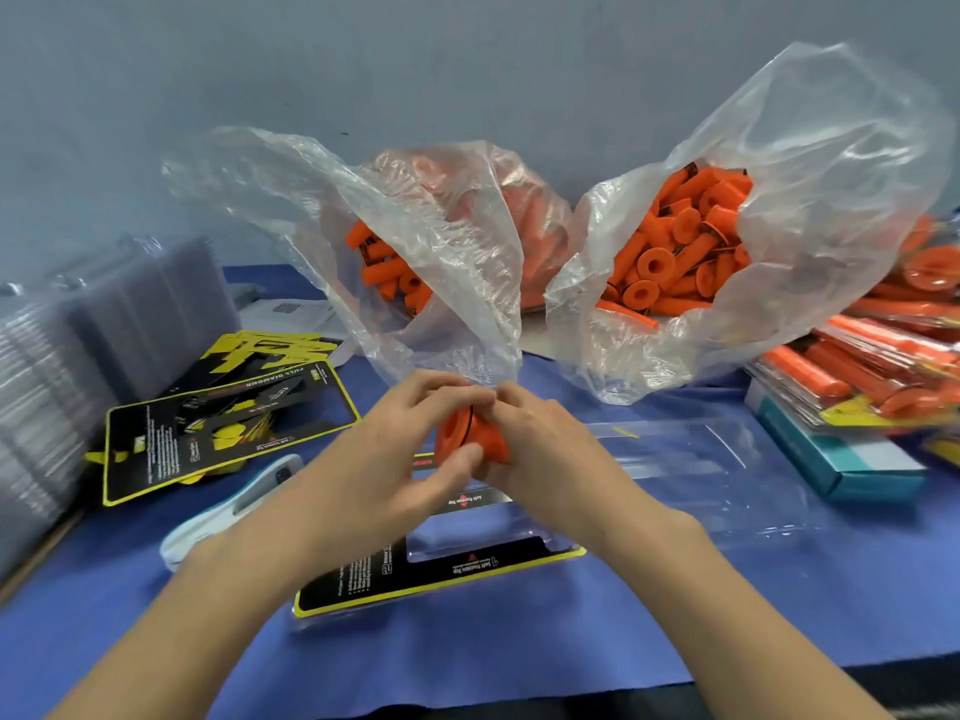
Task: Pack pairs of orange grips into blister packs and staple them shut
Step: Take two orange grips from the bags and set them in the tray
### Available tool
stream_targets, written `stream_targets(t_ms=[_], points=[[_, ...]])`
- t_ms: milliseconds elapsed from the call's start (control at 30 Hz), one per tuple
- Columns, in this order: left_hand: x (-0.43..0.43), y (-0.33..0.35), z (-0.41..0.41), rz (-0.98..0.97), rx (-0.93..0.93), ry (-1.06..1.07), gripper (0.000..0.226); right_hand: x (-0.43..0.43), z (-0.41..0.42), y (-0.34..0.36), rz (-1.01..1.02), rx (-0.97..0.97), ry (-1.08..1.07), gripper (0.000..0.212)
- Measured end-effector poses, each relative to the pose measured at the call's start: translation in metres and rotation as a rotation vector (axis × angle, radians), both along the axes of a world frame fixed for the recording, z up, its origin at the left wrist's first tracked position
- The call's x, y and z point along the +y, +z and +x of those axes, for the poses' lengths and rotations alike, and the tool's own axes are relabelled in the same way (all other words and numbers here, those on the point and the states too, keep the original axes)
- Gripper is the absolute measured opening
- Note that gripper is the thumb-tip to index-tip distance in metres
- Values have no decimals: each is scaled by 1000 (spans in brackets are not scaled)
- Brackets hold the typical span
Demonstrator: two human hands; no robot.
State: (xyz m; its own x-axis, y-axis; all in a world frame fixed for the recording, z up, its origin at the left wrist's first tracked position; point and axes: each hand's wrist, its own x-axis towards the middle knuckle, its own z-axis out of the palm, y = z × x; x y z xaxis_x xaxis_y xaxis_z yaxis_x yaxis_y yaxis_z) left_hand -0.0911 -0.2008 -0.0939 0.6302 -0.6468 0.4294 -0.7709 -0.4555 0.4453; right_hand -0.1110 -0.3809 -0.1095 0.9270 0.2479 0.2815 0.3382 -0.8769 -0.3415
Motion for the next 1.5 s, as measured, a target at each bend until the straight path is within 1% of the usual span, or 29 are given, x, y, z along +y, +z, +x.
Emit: stream_targets(t_ms=[100, 167, 267, 300, 333, 400, 433, 467, 500, 600, 667, 700, 733, 767, 800, 833, 867, 900, 933, 967, 1000, 1067, 1133, 1200, 1267, 1400, 1500], points=[[23, -19, 2, 2, 0, 3, 42, 8, -4, -1, -39, -54, 50, 48], [32, -26, 1, -16, 11, 28, 40, 6, -7, -3, -25, -36, 103, 50], [40, -31, 0, -71, 9, 69, 38, -7, -10, -3, -31, -13, 126, 46], [41, -31, 0, -113, 23, 82, 39, -12, -10, -4, 5, -8, 123, 43], [39, -30, -1, -182, 69, 86, 42, -16, -11, -4, 82, 3, 111, 39], [29, -22, -3, -400, 260, 48, 55, -17, -13, -5, 321, 38, 91, 29], [22, -19, -3, -518, 356, 13, 62, -12, -14, -4, 469, 43, 99, 24], [15, -16, -3, -614, 427, -16, 65, -6, -15, -3, 632, 40, 125, 22], [7, -13, -3, -667, 470, -35, 62, 1, -15, -2, 816, 39, 161, 25], [-15, -6, -9, -659, 482, -51, 45, 18, -16, 2, 1342, 154, 277, 35], [-21, -5, -11, -674, 461, -52, 39, 22, -16, 3, 1556, 279, 345, 35], [-21, -4, -12, -673, 457, -49, 37, 20, -17, 3, 1606, 341, 393, 36], [-20, -4, -13, -657, 448, -46, 36, 13, -19, 4, 1605, 404, 436, 38], [-17, -4, -14, -620, 422, -36, 34, 3, -22, 7, 1527, 451, 459, 37], [-13, -5, -15, -562, 373, -12, 31, -9, -23, 9, 1341, 454, 425, 32], [-9, -7, -16, -480, 303, 27, 29, -23, -24, 11, 1114, 409, 336, 27], [-3, -11, -16, -376, 229, 64, 28, -36, -23, 12, 920, 333, 205, 30], [2, -15, -16, -259, 162, 85, 27, -48, -21, 10, 817, 256, 45, 35], [5, -21, -15, -143, 115, 83, 26, -58, -19, 6, 790, 176, -101, 38], [7, -26, -15, -39, 92, 64, 27, -63, -17, 1, 753, 84, -216, 39], [7, -32, -15, 51, 86, 45, 29, -63, -15, -2, 693, 14, -276, 41], [4, -42, -14, 194, 55, 32, 34, -57, -11, -14, 584, -15, -272, 40], [2, -48, -12, 262, 9, 41, 40, -49, -8, -22, 509, -7, -223, 39], [1, -53, -11, 282, 9, 46, 44, -44, -6, -26, 451, -3, -205, 39], [2, -58, -9, 311, 5, 58, 47, -43, -6, -30, 352, 20, -191, 39], [3, -63, -7, 359, -19, 72, 46, -43, -7, -35, 156, 65, -149, 36], [2, -61, -8, 329, -33, 59, 44, -43, -5, -36, 126, 21, -145, 35]])
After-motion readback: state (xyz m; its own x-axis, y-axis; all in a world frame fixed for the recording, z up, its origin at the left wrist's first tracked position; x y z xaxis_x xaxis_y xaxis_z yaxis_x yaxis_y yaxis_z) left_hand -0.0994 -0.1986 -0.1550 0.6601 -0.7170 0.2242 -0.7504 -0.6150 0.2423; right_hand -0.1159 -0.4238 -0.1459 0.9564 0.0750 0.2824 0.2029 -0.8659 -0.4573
